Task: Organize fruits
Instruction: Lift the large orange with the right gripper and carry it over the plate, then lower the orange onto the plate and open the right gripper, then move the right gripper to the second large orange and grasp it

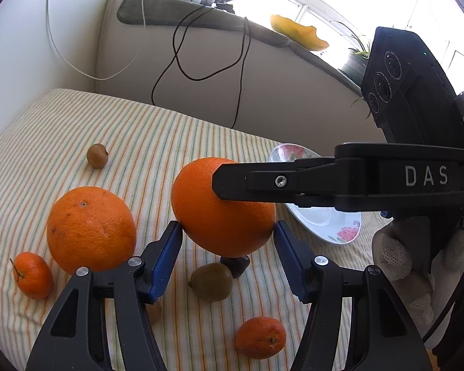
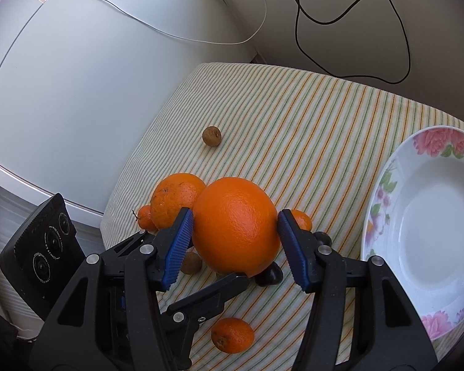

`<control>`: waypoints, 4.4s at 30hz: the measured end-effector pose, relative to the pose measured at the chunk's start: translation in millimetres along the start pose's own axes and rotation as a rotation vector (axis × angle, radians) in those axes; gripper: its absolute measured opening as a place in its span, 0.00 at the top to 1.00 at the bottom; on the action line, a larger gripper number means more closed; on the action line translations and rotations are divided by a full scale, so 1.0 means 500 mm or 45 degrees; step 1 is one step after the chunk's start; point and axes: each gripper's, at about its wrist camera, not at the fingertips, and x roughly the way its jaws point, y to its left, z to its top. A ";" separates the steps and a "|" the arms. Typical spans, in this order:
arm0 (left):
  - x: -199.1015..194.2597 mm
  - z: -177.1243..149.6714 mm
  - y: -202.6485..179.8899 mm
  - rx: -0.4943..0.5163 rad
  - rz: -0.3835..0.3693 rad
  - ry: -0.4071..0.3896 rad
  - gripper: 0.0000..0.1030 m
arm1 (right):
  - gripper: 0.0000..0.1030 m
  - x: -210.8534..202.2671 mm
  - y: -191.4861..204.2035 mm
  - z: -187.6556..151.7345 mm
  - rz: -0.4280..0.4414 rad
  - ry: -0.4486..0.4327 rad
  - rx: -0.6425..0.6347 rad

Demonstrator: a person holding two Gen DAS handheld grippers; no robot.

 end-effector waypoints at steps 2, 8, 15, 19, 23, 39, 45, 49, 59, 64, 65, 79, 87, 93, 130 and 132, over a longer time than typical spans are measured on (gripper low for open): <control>0.003 0.003 -0.013 0.010 -0.007 0.001 0.41 | 0.42 -0.013 -0.002 -0.002 -0.001 -0.015 0.002; 0.018 0.019 -0.058 0.061 -0.039 0.006 0.41 | 0.42 -0.058 -0.025 -0.012 -0.015 -0.058 0.027; 0.063 0.044 -0.119 0.103 -0.086 0.032 0.41 | 0.42 -0.125 -0.075 -0.018 -0.043 -0.120 0.072; 0.092 0.055 -0.148 0.127 -0.107 0.062 0.41 | 0.42 -0.153 -0.114 -0.029 -0.060 -0.146 0.108; 0.123 0.064 -0.170 0.156 -0.119 0.095 0.41 | 0.42 -0.168 -0.152 -0.040 -0.076 -0.167 0.149; 0.203 0.068 -0.240 0.243 -0.144 0.183 0.41 | 0.42 -0.206 -0.277 -0.066 -0.111 -0.209 0.293; 0.212 0.068 -0.250 0.273 -0.125 0.189 0.41 | 0.42 -0.215 -0.293 -0.075 -0.122 -0.218 0.305; 0.207 0.069 -0.254 0.287 -0.110 0.169 0.42 | 0.42 -0.213 -0.287 -0.078 -0.142 -0.214 0.299; 0.161 0.069 -0.258 0.314 -0.090 0.121 0.43 | 0.42 -0.242 -0.265 -0.082 -0.175 -0.279 0.288; 0.132 0.063 -0.255 0.324 -0.088 0.100 0.43 | 0.41 -0.259 -0.242 -0.091 -0.219 -0.298 0.259; 0.124 0.059 -0.256 0.328 -0.087 0.094 0.43 | 0.39 -0.261 -0.237 -0.093 -0.230 -0.304 0.252; 0.018 0.026 -0.235 0.390 -0.021 -0.014 0.40 | 0.27 -0.290 -0.125 -0.131 -0.370 -0.418 0.097; -0.041 0.009 -0.197 0.360 0.041 -0.084 0.27 | 0.27 -0.279 -0.068 -0.146 -0.350 -0.453 0.056; -0.073 -0.002 -0.144 0.317 0.115 -0.114 0.23 | 0.25 -0.274 -0.025 -0.161 -0.363 -0.510 0.002; -0.097 -0.018 0.164 -0.053 0.200 -0.067 0.23 | 0.11 -0.027 0.122 -0.086 -0.175 -0.272 -0.179; -0.093 -0.016 0.165 -0.045 0.198 -0.061 0.25 | 0.11 -0.009 0.125 -0.079 -0.161 -0.246 -0.179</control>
